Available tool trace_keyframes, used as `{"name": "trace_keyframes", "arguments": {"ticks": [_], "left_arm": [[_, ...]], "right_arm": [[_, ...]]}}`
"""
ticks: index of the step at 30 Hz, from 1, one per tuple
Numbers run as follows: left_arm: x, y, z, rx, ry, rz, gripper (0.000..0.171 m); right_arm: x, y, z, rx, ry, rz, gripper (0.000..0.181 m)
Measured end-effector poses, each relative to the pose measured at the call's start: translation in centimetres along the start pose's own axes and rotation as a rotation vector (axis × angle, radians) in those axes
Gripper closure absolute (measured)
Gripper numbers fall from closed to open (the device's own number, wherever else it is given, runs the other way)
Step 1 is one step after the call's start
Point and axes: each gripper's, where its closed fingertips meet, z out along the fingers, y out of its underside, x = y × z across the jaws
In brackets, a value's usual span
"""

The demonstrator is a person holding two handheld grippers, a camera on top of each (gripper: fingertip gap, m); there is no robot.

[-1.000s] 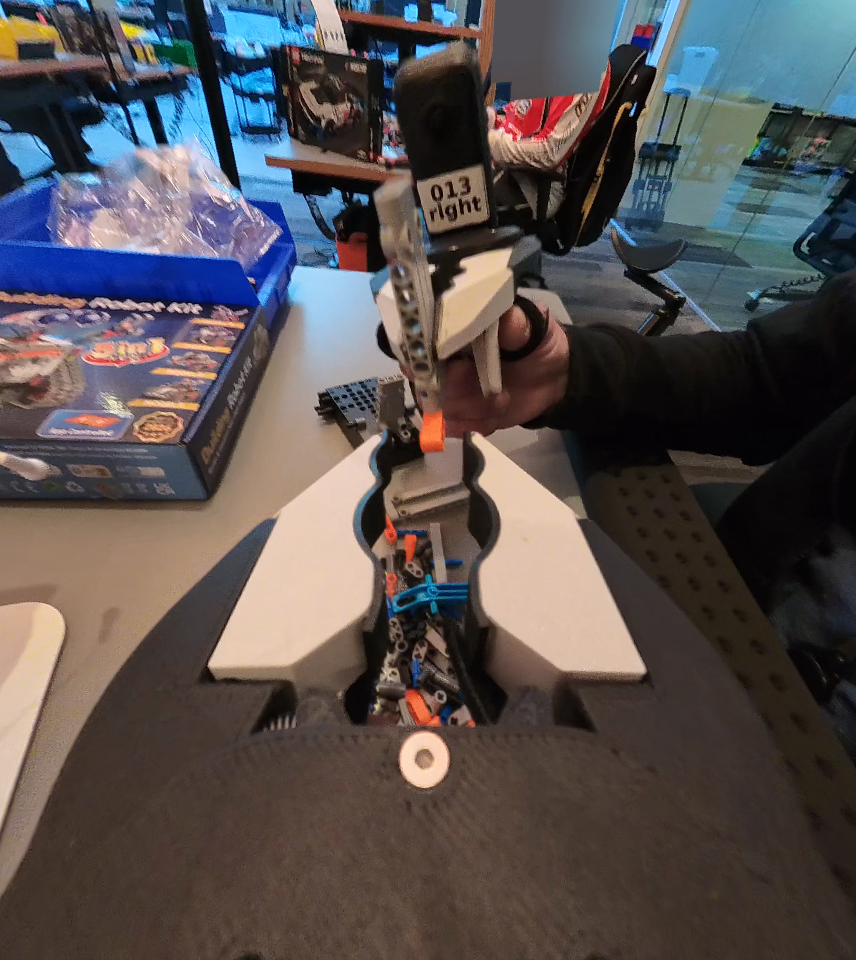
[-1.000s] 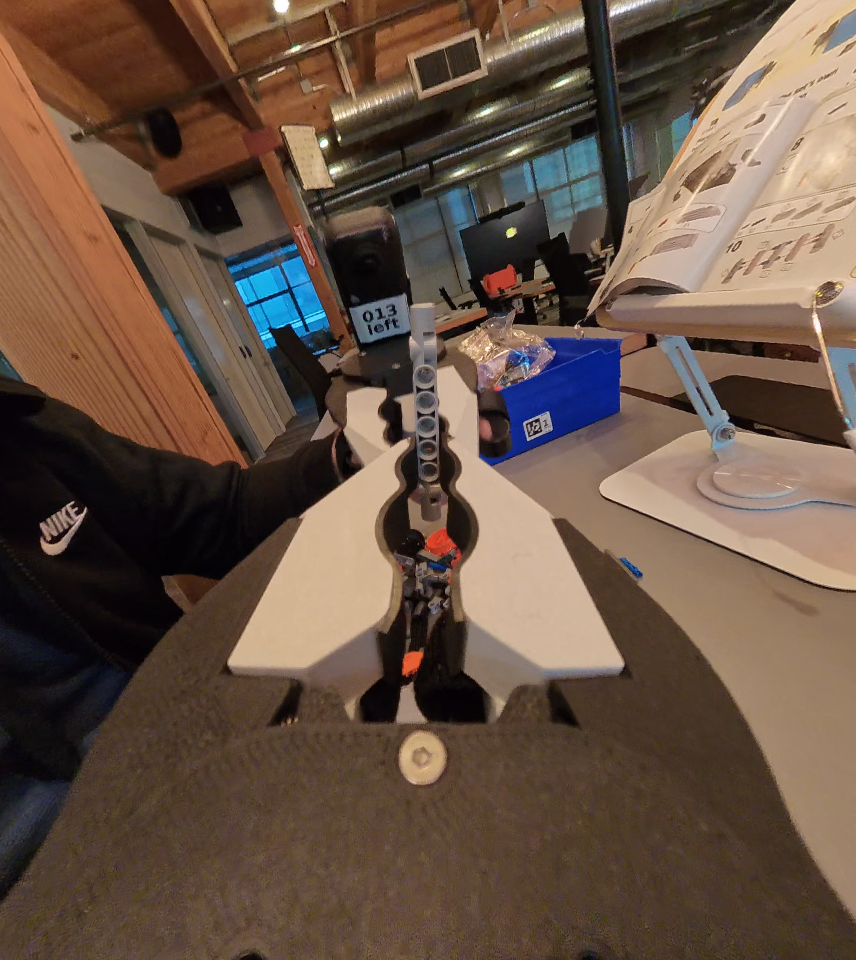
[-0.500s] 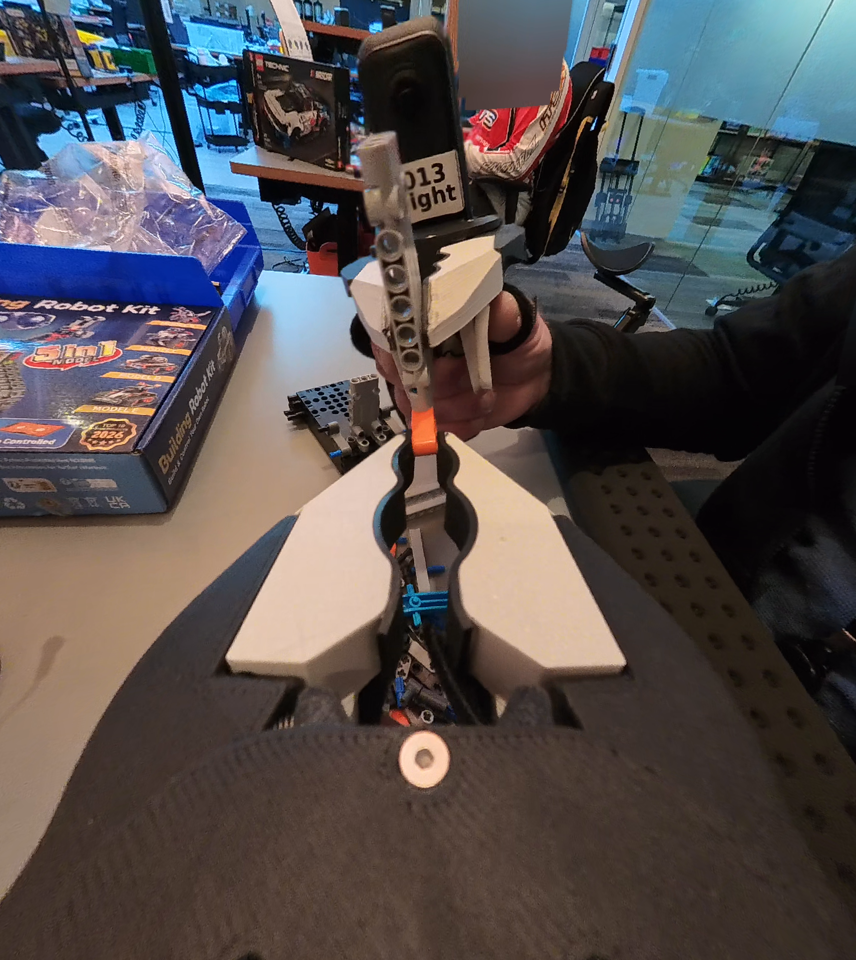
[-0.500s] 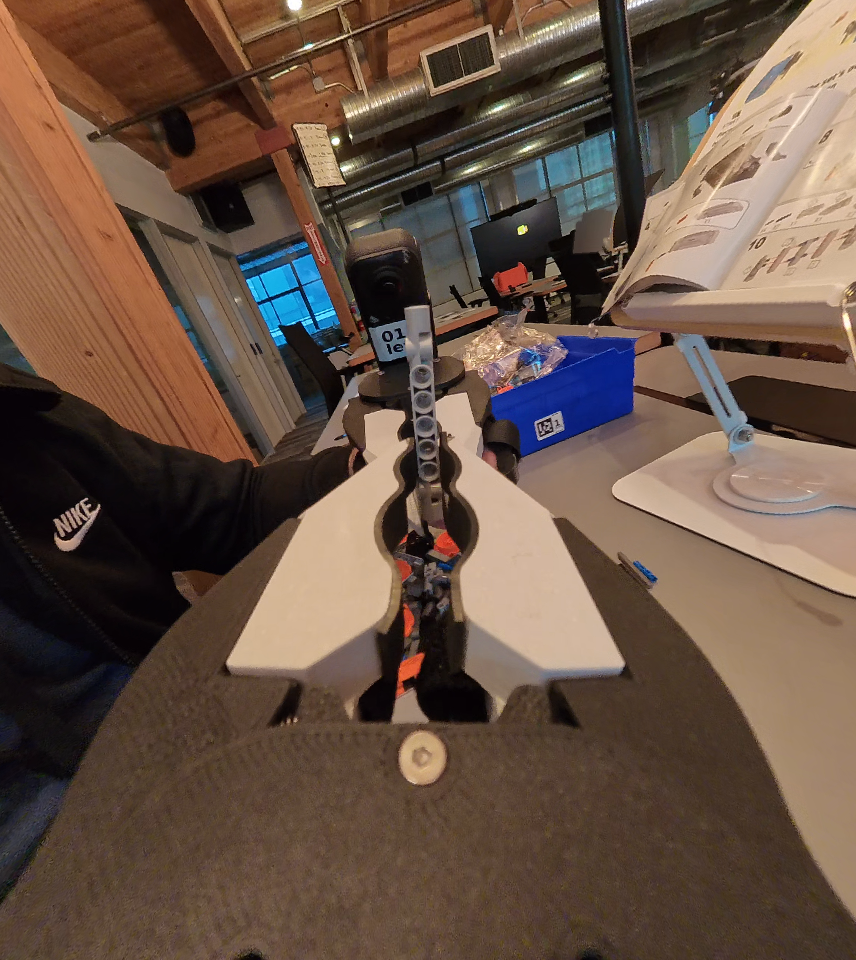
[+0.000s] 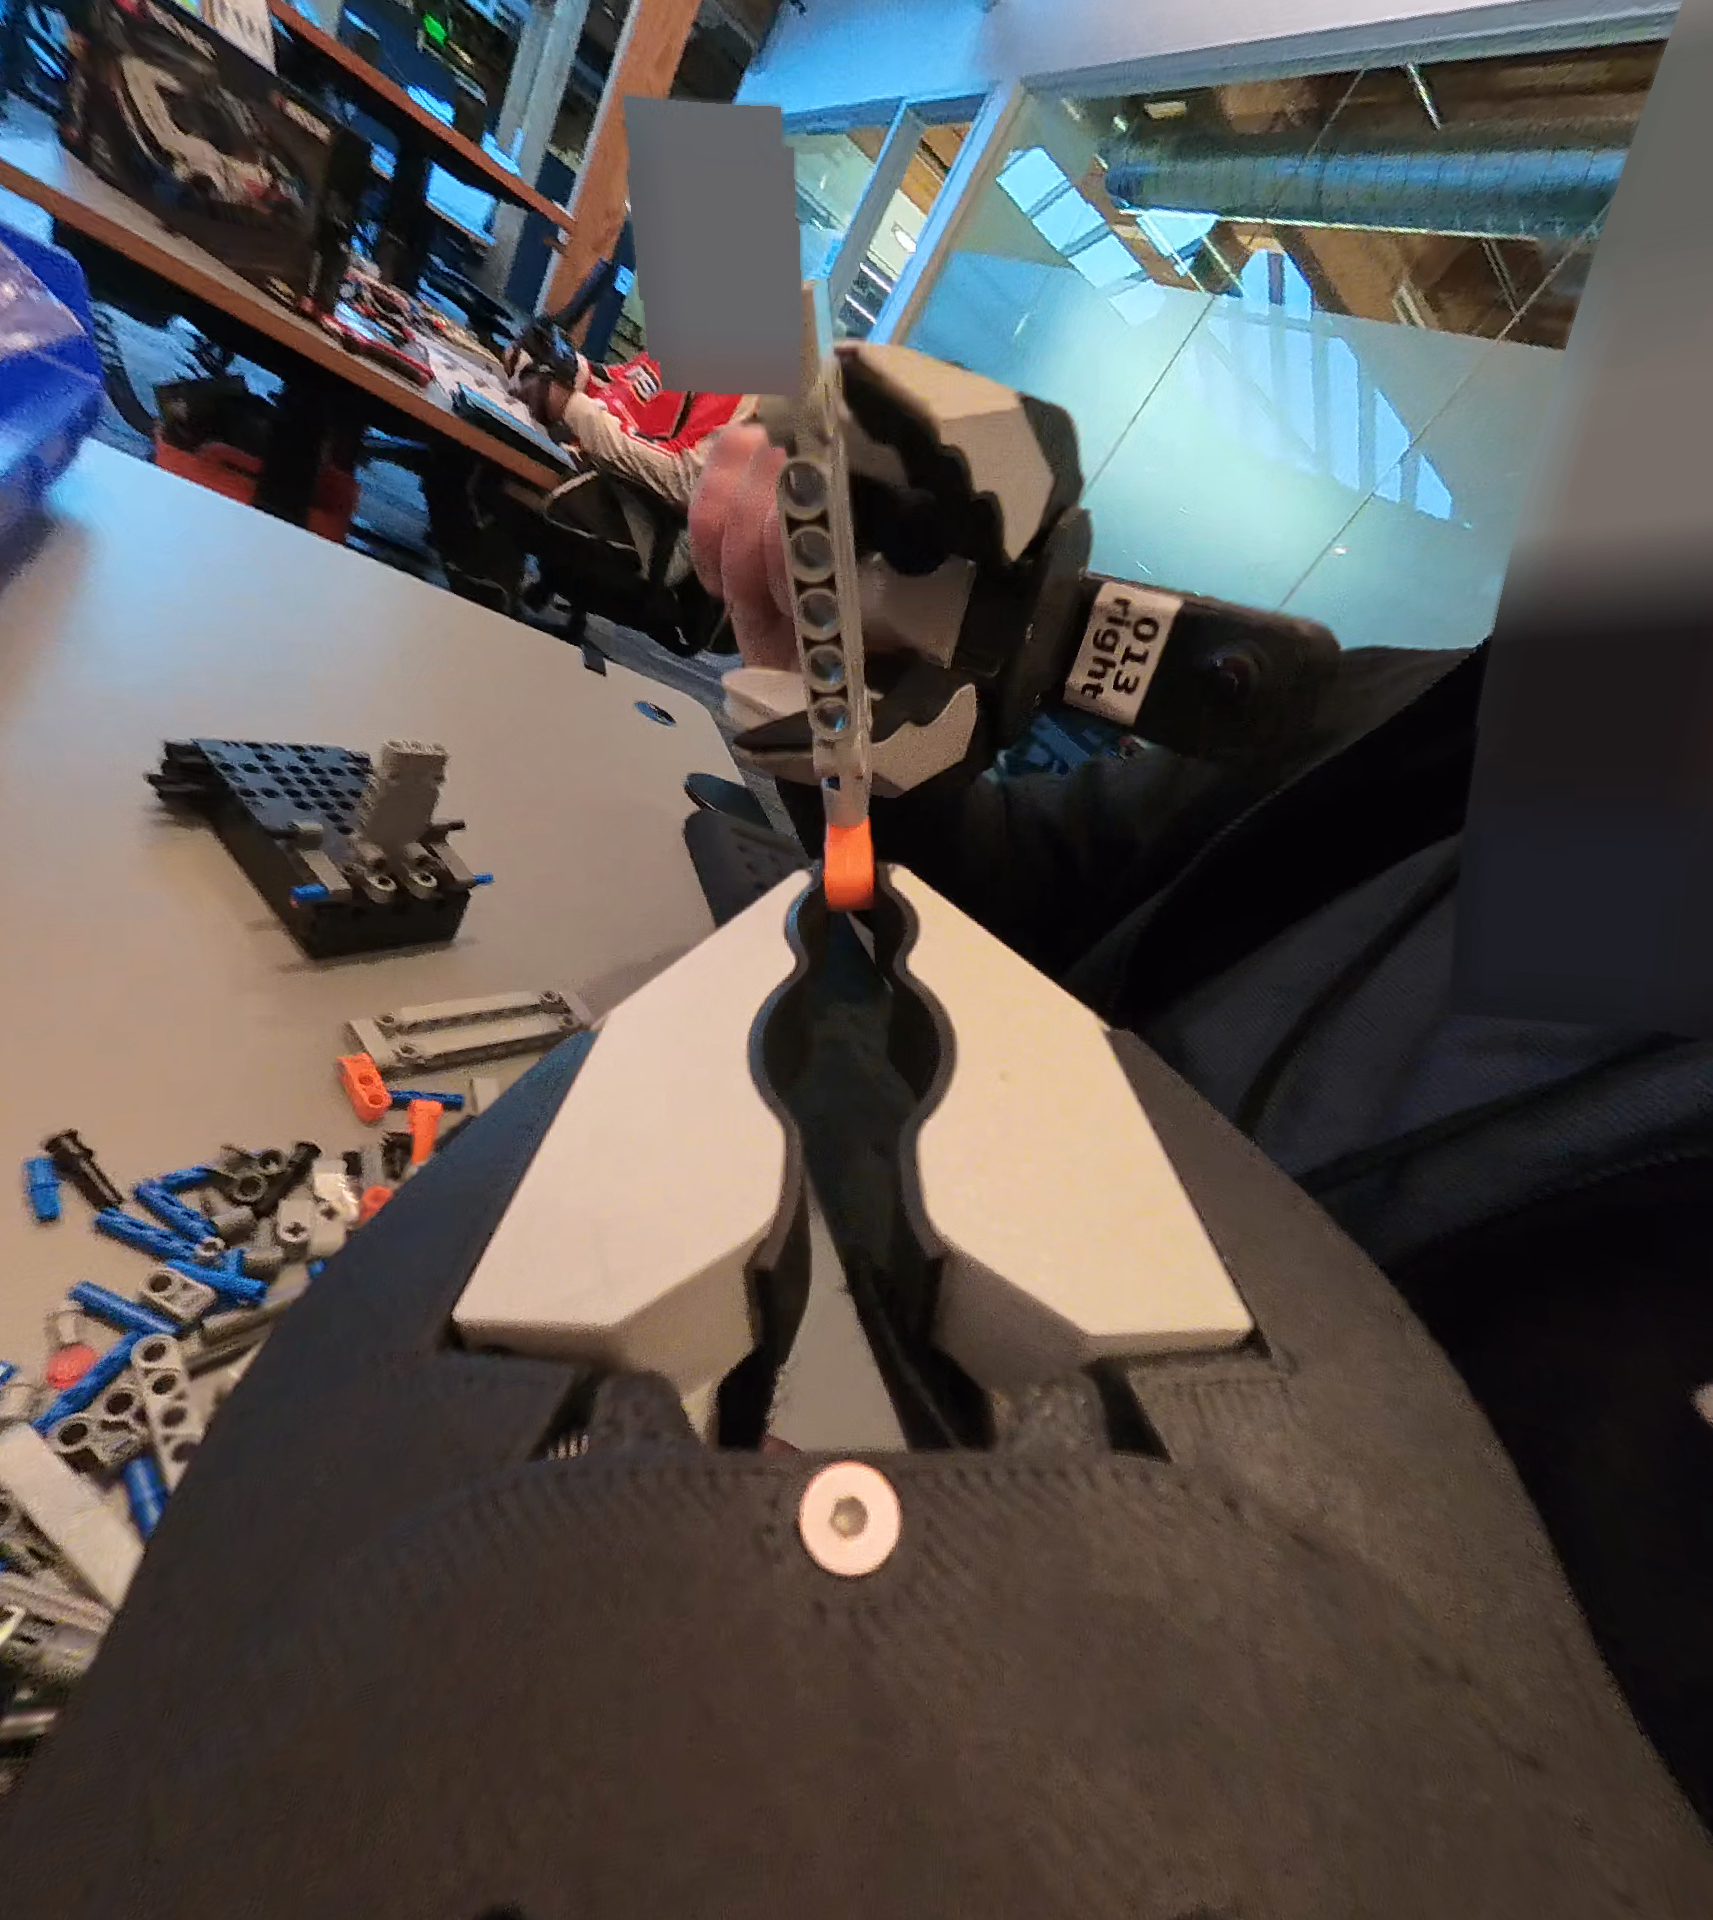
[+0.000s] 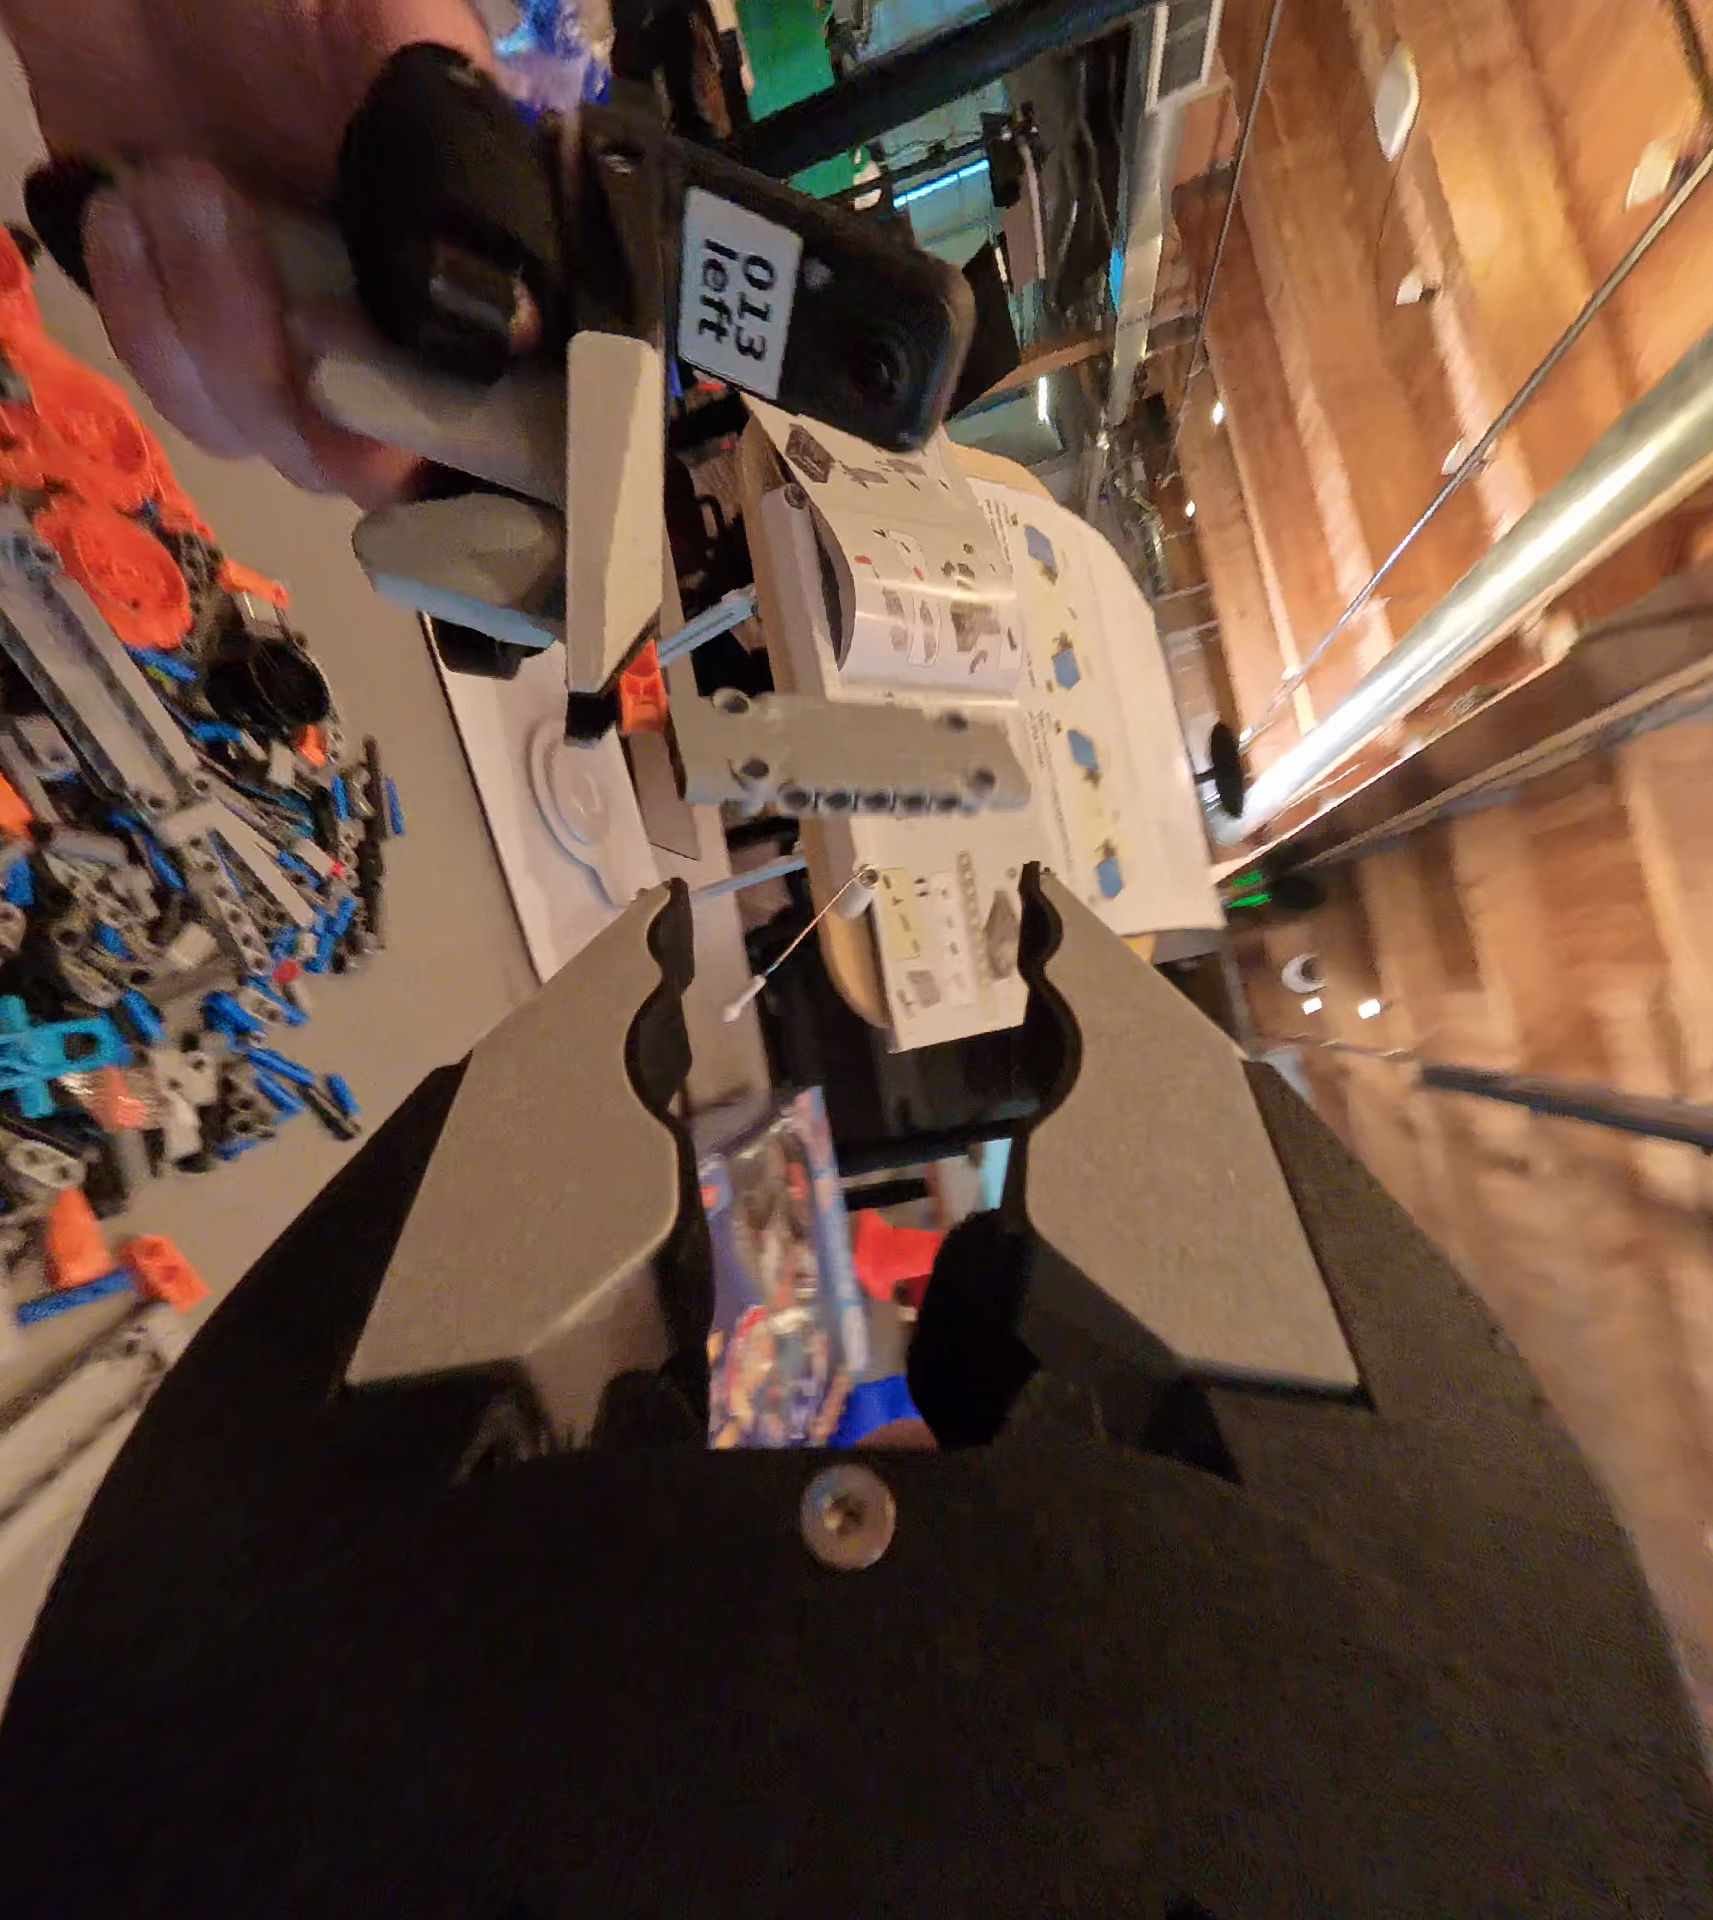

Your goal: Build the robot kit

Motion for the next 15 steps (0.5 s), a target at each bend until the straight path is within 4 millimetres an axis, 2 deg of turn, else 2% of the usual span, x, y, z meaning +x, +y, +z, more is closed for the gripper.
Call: {"name": "trace_keyframes", "arguments": {"ticks": [3, 5, 9, 12, 14, 15], "left_arm": [[0.7, 1.1, 0.6, -0.040, 0.045, -0.038, 0.167], [1.1, 1.5, 1.0, -0.048, 0.070, -0.055, 0.166], [1.6, 2.0, 1.3, -0.021, 0.119, -0.101, 0.165], [1.5, 1.0, 0.9, 0.050, 0.109, -0.107, 0.158], [0.2, 0.3, 0.1, 0.081, 0.014, -0.075, 0.138], [-0.1, -0.1, -0.4, 0.098, -0.023, -0.049, 0.133]], "right_arm": [[-0.7, -0.9, 1.1, 0.008, 0.007, -0.153, 0.119], [-1.3, -1.5, 1.7, 0.023, 0.006, -0.233, 0.125], [-2.2, -1.8, 2.2, 0.017, -0.018, -0.318, 0.163], [-3.1, -0.4, 2.3, -0.054, -0.112, -0.275, 0.176], [-4.1, 0.8, 2.0, -0.102, -0.245, -0.115, 0.176], [-4.2, 1.3, 1.8, -0.124, -0.286, -0.037, 0.176]]}}
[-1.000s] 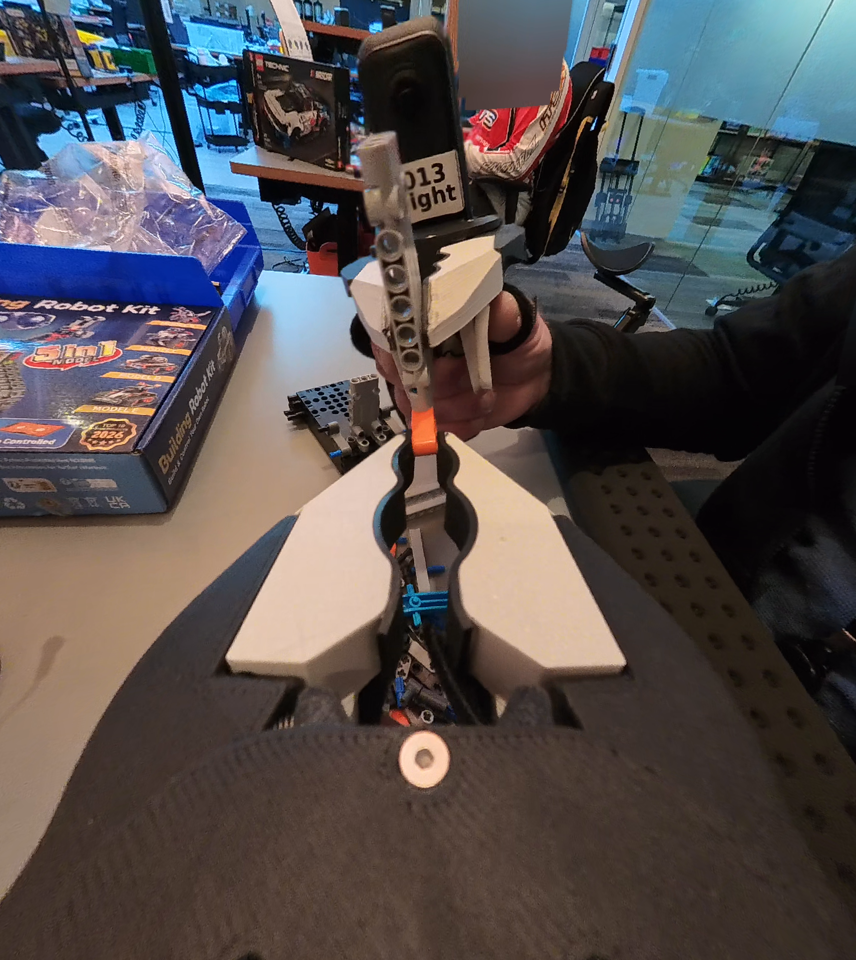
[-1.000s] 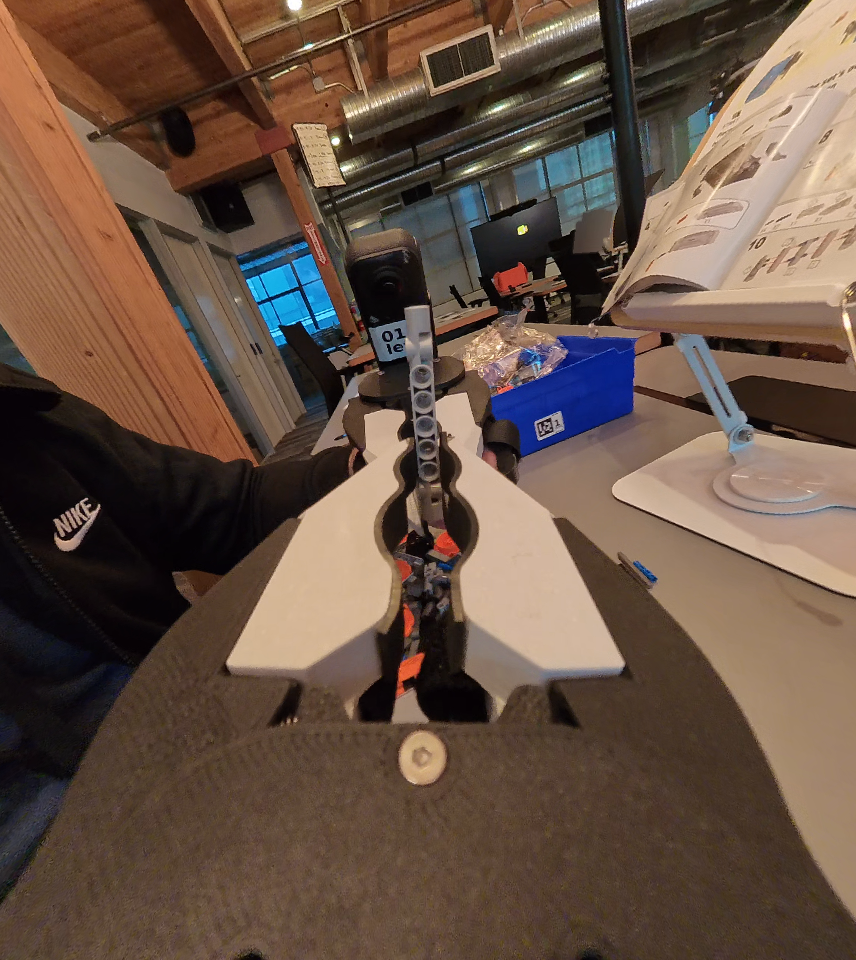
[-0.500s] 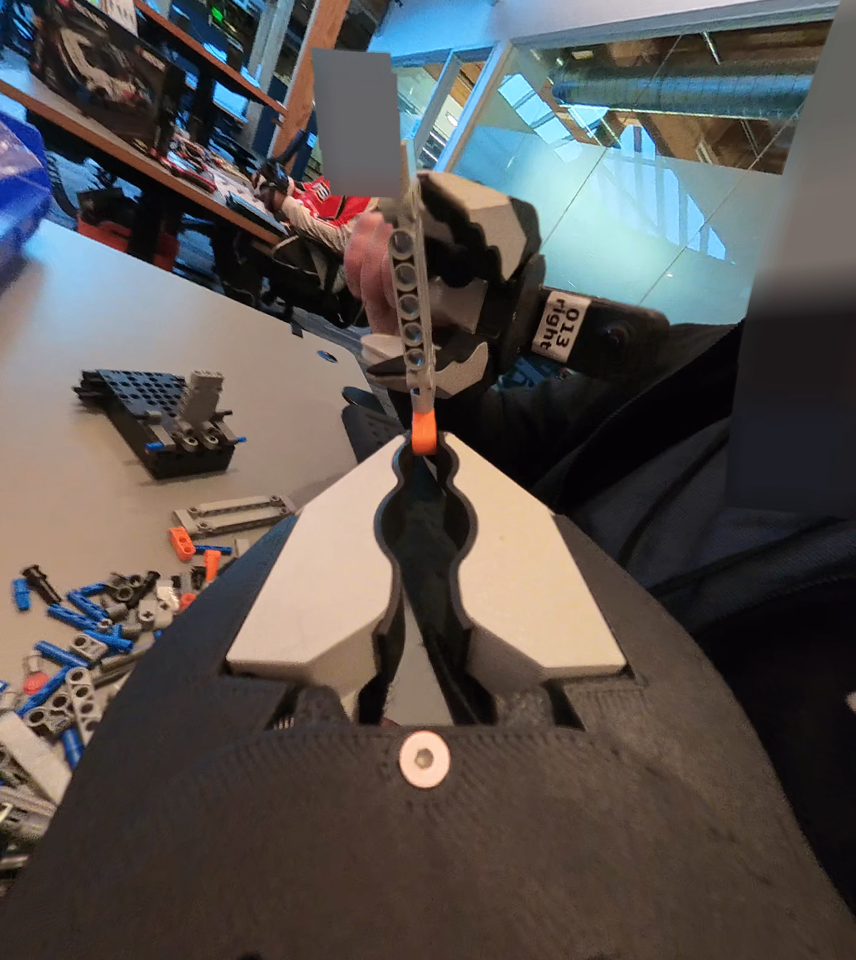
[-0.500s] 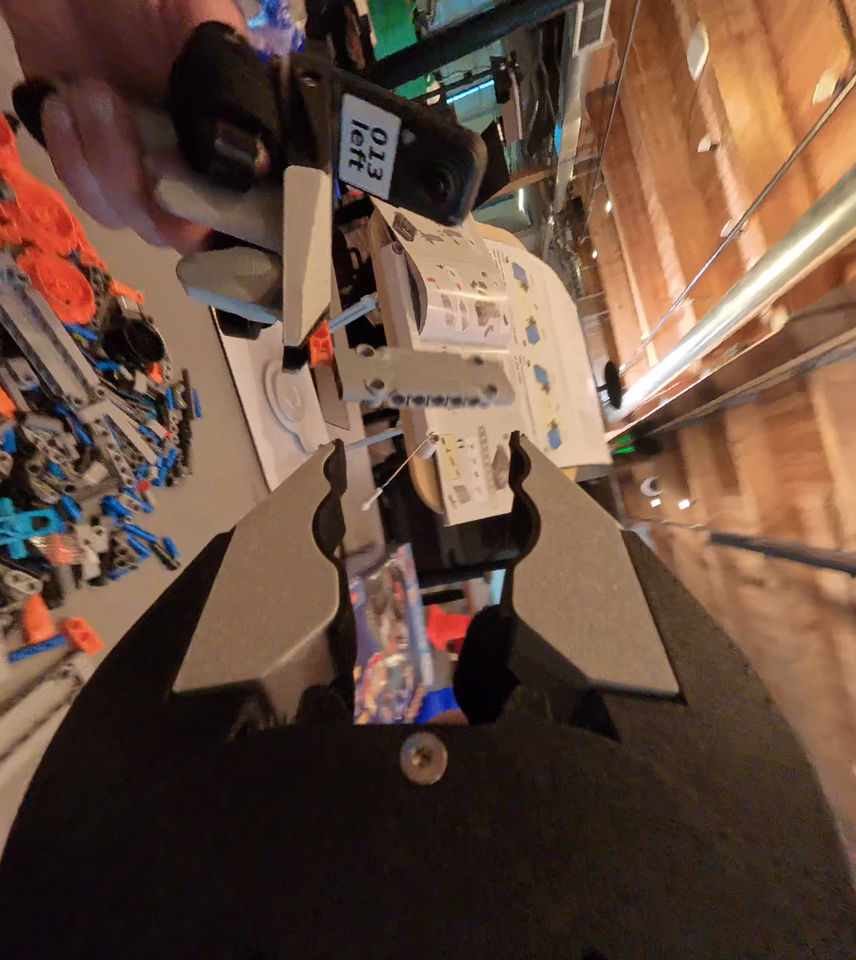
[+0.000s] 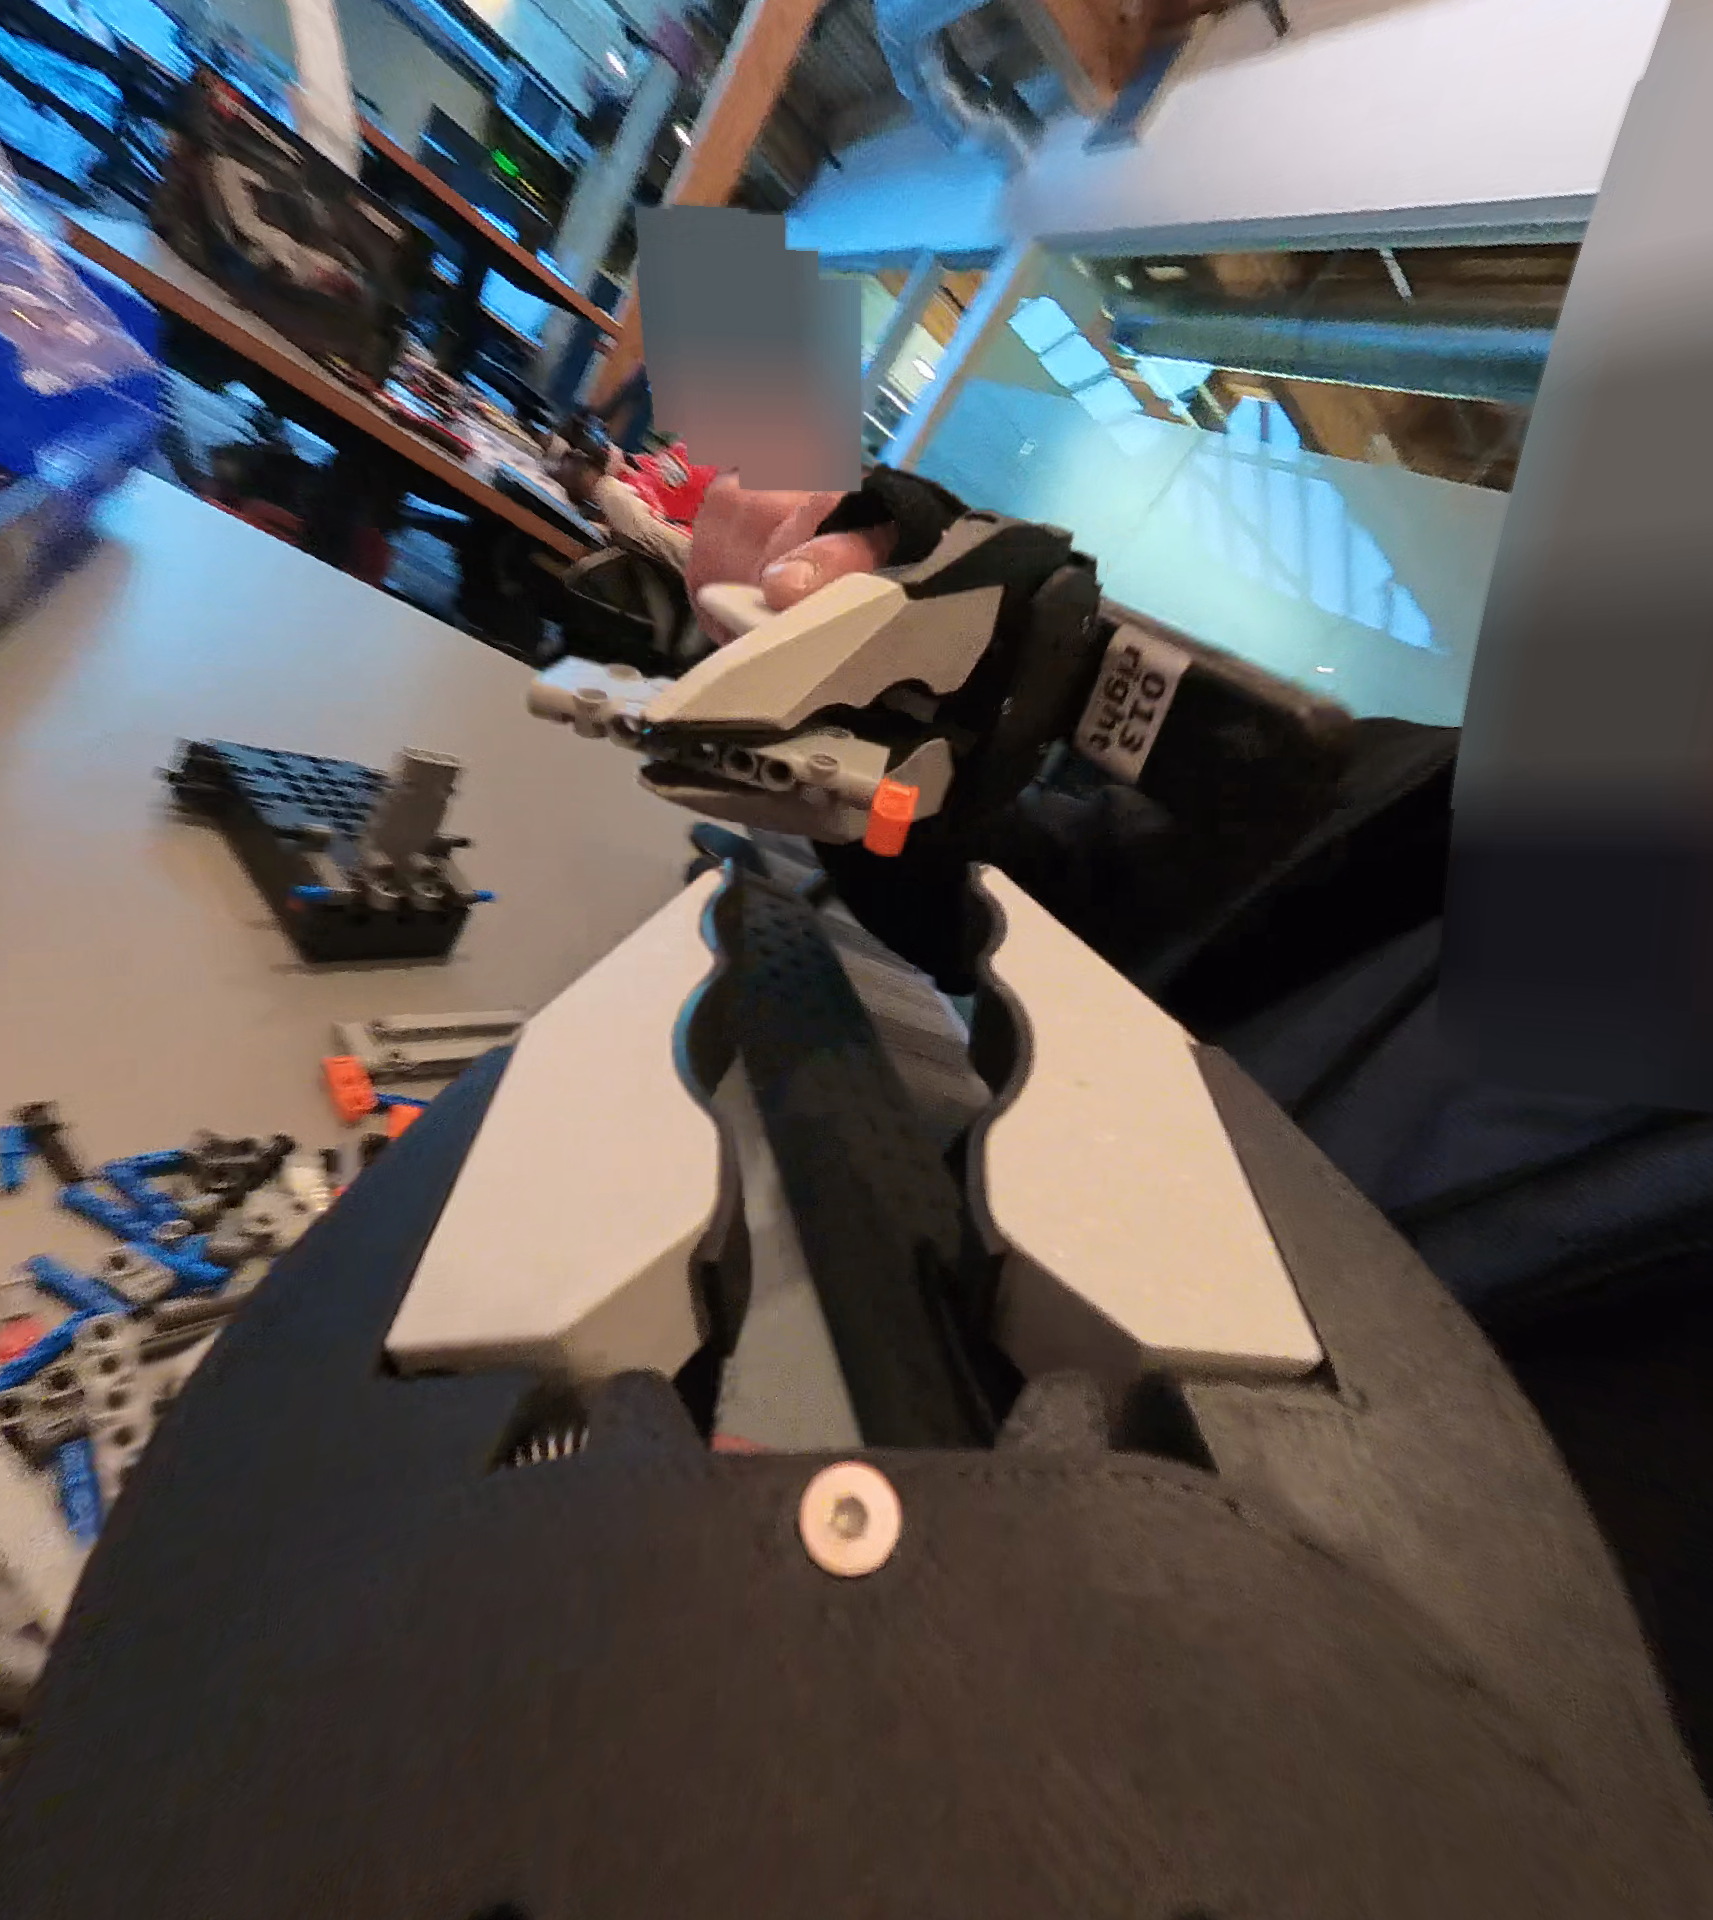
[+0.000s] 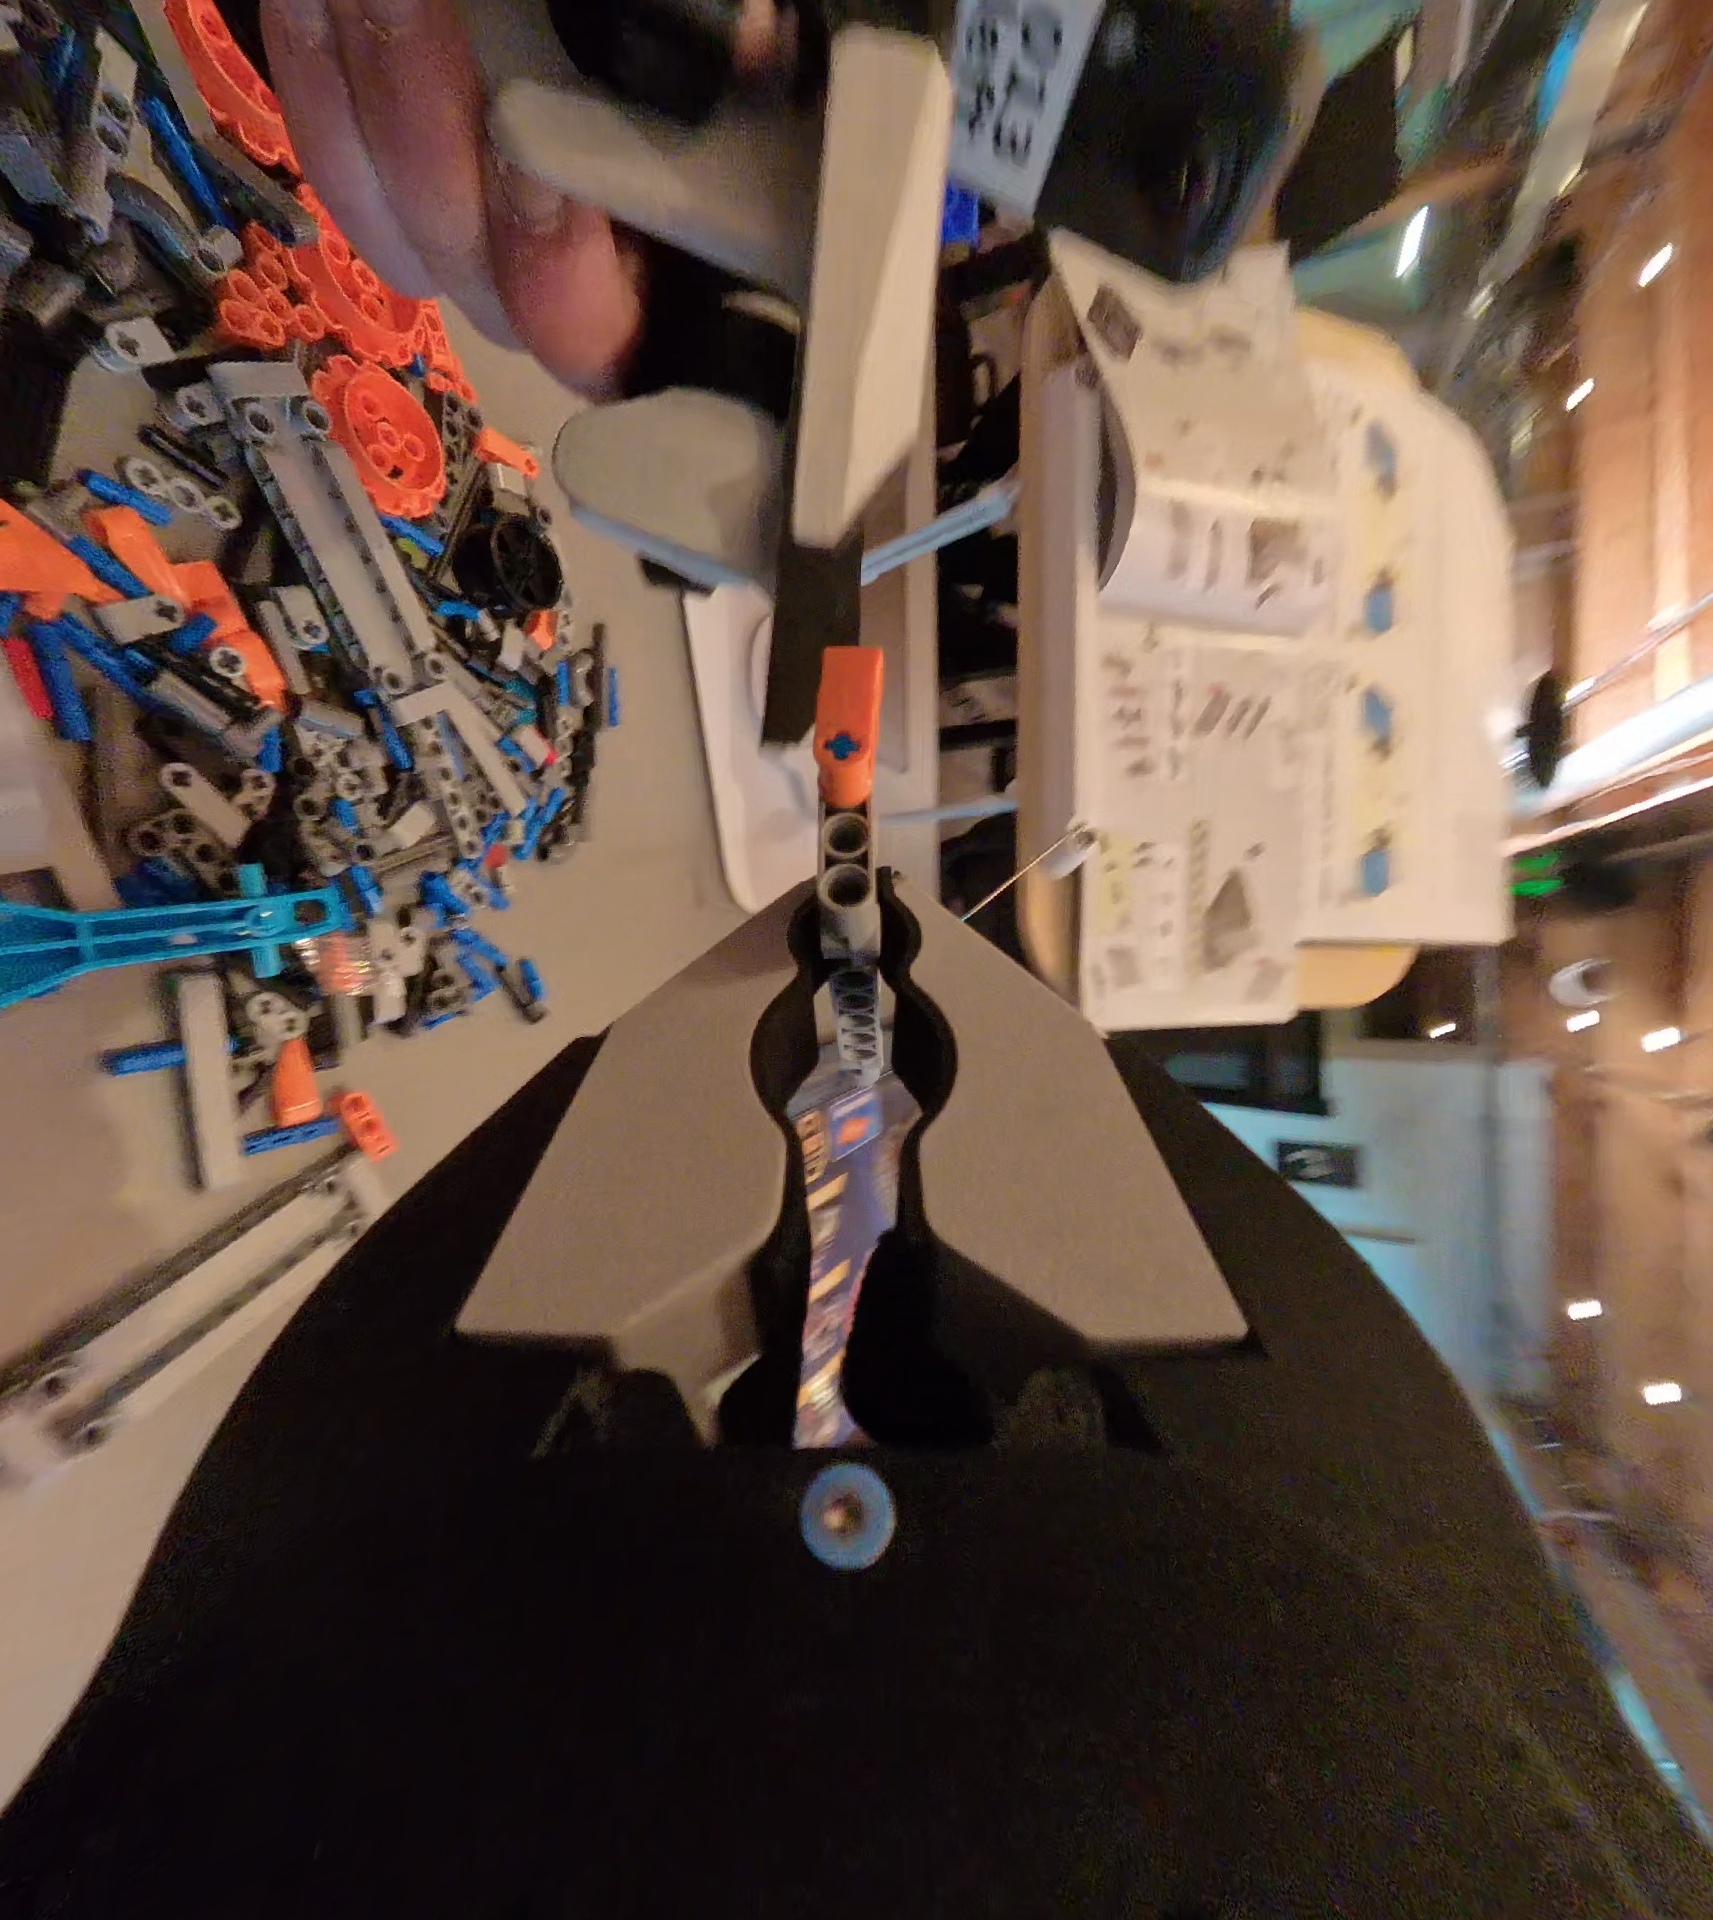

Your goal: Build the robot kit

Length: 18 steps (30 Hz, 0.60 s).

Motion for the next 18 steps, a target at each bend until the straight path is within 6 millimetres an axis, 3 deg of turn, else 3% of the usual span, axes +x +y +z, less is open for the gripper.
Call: {"name": "trace_keyframes", "arguments": {"ticks": [3, 7, 9, 12, 15, 18], "left_arm": [[-1.5, -0.5, -0.8, -0.014, -0.200, 0.196, 0.126], [-2.5, 1.1, 0.9, -0.250, -0.465, 0.634, 0.126], [-2.1, 1.7, 2.3, -0.320, -0.498, 0.768, 0.133], [-2.1, 2.3, 3.6, -0.401, -0.532, 0.896, 0.163], [-1.8, 1.6, 4.3, -0.340, -0.534, 0.868, 0.166], [-0.8, 0.4, 4.6, -0.188, -0.423, 0.693, 0.166]], "right_arm": [[-2.4, 2.0, -0.1, -0.085, -0.241, 0.205, 0.176], [-5.1, 1.9, -0.9, -0.088, -0.470, 0.332, 0.176], [-6.0, 1.1, -1.3, -0.064, -0.567, 0.392, 0.176], [-6.1, 0.3, -1.9, -0.030, -0.622, 0.451, 0.175], [-5.0, 0.4, -2.2, 0.014, -0.601, 0.534, 0.173], [-4.2, -0.1, -3.3, 0.129, -0.641, 0.714, 0.169]]}}
